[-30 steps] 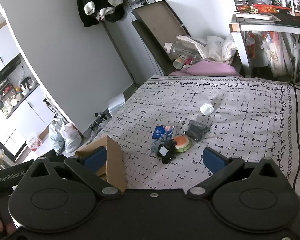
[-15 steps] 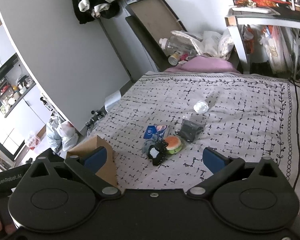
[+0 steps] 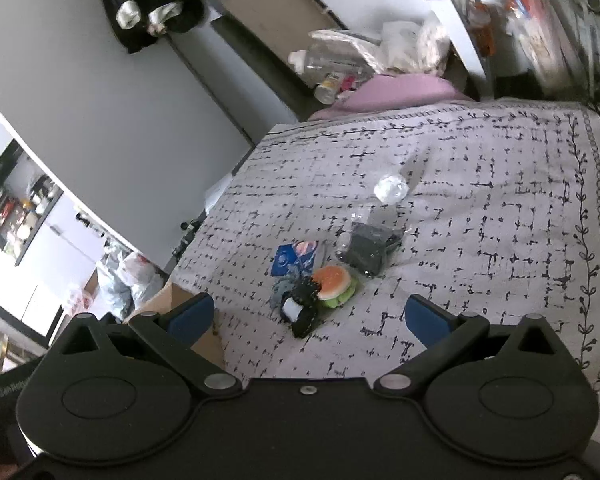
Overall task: Organize soft objects
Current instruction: 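Grasp the black scrunchie with the left gripper while the right gripper grasps the burger toy, then lift the black scrunchie with the left gripper while the right gripper lifts the burger toy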
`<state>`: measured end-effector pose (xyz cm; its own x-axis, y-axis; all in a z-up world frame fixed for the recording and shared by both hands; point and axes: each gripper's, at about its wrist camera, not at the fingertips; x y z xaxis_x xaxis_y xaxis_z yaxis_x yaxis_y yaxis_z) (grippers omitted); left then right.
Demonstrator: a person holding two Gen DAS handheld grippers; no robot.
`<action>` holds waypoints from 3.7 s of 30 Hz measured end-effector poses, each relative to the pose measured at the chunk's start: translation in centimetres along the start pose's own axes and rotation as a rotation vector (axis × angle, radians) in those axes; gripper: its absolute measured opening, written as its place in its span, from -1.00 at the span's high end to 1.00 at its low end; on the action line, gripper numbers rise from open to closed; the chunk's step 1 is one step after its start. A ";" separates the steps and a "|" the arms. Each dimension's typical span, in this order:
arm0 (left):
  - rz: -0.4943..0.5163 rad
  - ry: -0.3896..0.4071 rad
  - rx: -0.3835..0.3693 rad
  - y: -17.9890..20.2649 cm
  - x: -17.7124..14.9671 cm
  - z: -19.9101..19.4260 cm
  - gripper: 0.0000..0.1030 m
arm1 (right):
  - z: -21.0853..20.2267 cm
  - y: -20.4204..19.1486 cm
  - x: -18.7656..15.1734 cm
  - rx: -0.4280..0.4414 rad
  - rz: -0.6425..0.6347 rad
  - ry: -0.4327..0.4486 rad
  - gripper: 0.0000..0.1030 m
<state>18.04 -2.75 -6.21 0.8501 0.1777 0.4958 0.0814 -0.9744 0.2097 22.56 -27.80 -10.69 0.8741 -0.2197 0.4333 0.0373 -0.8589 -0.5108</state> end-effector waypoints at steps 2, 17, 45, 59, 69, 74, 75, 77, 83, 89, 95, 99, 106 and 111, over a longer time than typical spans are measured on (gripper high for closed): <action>-0.007 -0.009 -0.003 0.0 0.4 0.8 -0.74 | 0.7 0.5 0.4 0.008 0.024 -0.006 -0.99; -0.037 -0.090 -0.050 1.4 2.8 7.6 -0.63 | 7.0 4.1 2.6 0.119 0.218 -0.085 -0.78; -0.210 -0.250 -0.067 0.6 3.3 18.8 -0.30 | 16.1 6.5 3.8 0.173 0.411 -0.225 -0.04; -0.208 -0.262 -0.080 0.7 3.2 19.5 0.59 | 18.7 6.0 4.1 0.124 0.386 -0.219 0.48; -0.164 -0.208 -0.086 1.2 3.4 16.8 0.62 | 16.7 5.5 3.0 0.134 0.355 -0.195 0.69; -0.147 -0.181 -0.085 1.2 3.2 14.7 0.62 | 14.7 5.4 2.4 0.150 0.354 -0.158 0.69; -0.144 -0.176 -0.082 1.1 3.1 14.3 0.62 | 14.2 5.3 2.3 0.155 0.350 -0.148 0.69; -0.140 -0.164 -0.082 1.0 3.1 13.4 0.62 | 13.4 5.0 2.1 0.161 0.340 -0.133 0.69; -0.120 -0.131 -0.088 0.9 2.9 10.8 0.62 | 10.5 3.8 1.0 0.176 0.289 -0.073 0.69; -0.078 -0.111 -0.082 1.3 1.6 8.5 0.62 | 8.0 2.4 -0.3 0.170 0.247 -0.006 0.69; -0.075 -0.090 -0.071 0.9 1.1 6.3 0.62 | 5.8 1.5 -0.9 0.136 0.189 0.064 0.69; -0.064 -0.057 -0.073 0.4 1.0 4.5 0.62 | 4.7 0.5 -1.4 0.121 0.151 0.078 0.69; -0.063 -0.025 -0.086 -0.5 0.6 2.2 0.62 | 2.8 -1.7 -2.5 0.085 0.093 0.099 0.69; -0.057 -0.008 -0.082 -1.1 0.2 0.9 0.62 | 1.3 -2.8 -3.0 0.073 0.077 0.122 0.69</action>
<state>18.60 -1.76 -7.05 0.8497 0.2311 0.4740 0.0873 -0.9481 0.3057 20.46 -24.08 -11.53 0.8104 -0.3423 0.4755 0.0111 -0.8025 -0.5966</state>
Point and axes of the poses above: each gripper's, at about its wrist camera, not at the fingertips, and z roughly the way its jaws point, y to its right, x to its top, and after that the axes turned 14 degrees about -y, right-handed
